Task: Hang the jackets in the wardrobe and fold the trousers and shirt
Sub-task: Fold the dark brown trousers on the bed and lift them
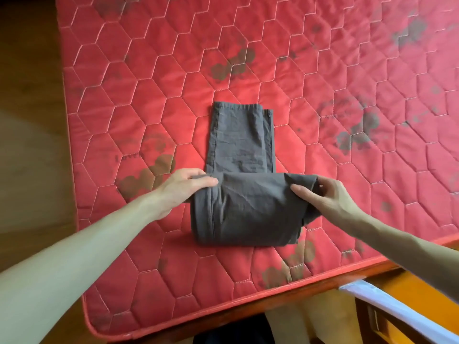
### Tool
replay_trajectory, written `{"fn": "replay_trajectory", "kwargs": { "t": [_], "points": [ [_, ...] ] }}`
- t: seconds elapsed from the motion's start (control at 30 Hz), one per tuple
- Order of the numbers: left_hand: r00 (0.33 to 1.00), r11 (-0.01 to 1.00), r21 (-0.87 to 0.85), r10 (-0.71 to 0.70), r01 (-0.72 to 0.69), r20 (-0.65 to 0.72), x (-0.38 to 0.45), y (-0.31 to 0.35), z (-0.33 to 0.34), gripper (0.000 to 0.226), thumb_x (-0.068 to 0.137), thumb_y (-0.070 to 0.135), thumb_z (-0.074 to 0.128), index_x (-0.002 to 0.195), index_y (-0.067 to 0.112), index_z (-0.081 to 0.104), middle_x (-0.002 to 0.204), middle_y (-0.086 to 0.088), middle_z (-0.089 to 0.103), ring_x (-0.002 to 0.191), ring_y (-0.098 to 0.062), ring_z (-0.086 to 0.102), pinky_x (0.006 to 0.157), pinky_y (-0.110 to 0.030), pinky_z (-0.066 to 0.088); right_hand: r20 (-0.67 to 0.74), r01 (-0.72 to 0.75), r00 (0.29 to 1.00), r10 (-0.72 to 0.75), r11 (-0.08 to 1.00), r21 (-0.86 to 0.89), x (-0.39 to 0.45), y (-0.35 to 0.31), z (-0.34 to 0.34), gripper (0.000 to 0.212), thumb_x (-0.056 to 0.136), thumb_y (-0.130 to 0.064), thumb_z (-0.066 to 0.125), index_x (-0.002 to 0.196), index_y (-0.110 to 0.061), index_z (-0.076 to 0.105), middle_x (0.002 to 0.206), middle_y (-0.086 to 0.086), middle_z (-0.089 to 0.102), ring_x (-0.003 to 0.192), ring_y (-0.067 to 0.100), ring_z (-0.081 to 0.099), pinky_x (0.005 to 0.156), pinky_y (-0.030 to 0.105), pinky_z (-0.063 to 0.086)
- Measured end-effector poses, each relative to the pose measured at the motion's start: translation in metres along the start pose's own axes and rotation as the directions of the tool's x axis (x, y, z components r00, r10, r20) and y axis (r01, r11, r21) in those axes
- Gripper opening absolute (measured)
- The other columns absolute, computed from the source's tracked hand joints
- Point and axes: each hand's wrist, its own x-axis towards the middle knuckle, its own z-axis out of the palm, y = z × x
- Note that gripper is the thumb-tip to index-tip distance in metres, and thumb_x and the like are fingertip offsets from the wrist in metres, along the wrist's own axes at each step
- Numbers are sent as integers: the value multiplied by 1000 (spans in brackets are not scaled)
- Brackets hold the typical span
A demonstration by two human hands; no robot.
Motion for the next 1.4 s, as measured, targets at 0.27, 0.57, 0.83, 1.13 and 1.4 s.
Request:
{"fn": "replay_trajectory", "kwargs": {
  "t": [0.27,0.57,0.83,1.13,1.4],
  "points": [
    [986,964,-252,-119,85,-121,29,-28,29,63,69,36,84,128,20,66,120,2,77,117,-17,70,114,-44,47,-305,-120,950,69,981,-152,45,40,45,24,106,-40,55,88,-24,51,76,-13,59,76,14,55,61,29,37],
    [847,881,471,286,-49,-447,21,-44,63,65,92,24,72,149,10,43,141,-13,54,130,-34,51,108,-47,43,-392,-66,878,-276,740,-670,27,63,72,62,103,-28,59,159,-12,37,159,14,40,146,35,38,115,47,36],
    [772,194,929,622,-314,131,14,-83,92,76,98,52,51,163,16,33,170,-15,27,158,-34,24,126,-57,21,270,425,872,-409,356,-832,-6,108,84,95,96,-74,47,167,-19,17,176,7,7,162,28,4,127,53,21],
    [857,12,951,436,-309,273,17,-90,96,113,76,70,56,167,18,13,171,-29,-8,160,-43,-7,121,-72,10,349,458,849,-397,221,-861,-7,109,83,106,87,-71,59,165,-9,22,173,19,14,161,38,8,126,58,24],
    [949,-17,981,253,-191,189,3,-65,120,87,98,19,47,163,3,-8,164,-32,-28,155,-51,-18,122,-70,3,422,439,806,-416,-59,-897,-17,87,84,68,85,-16,57,151,-2,51,156,29,46,142,49,47,117,57,41]
  ]
}}
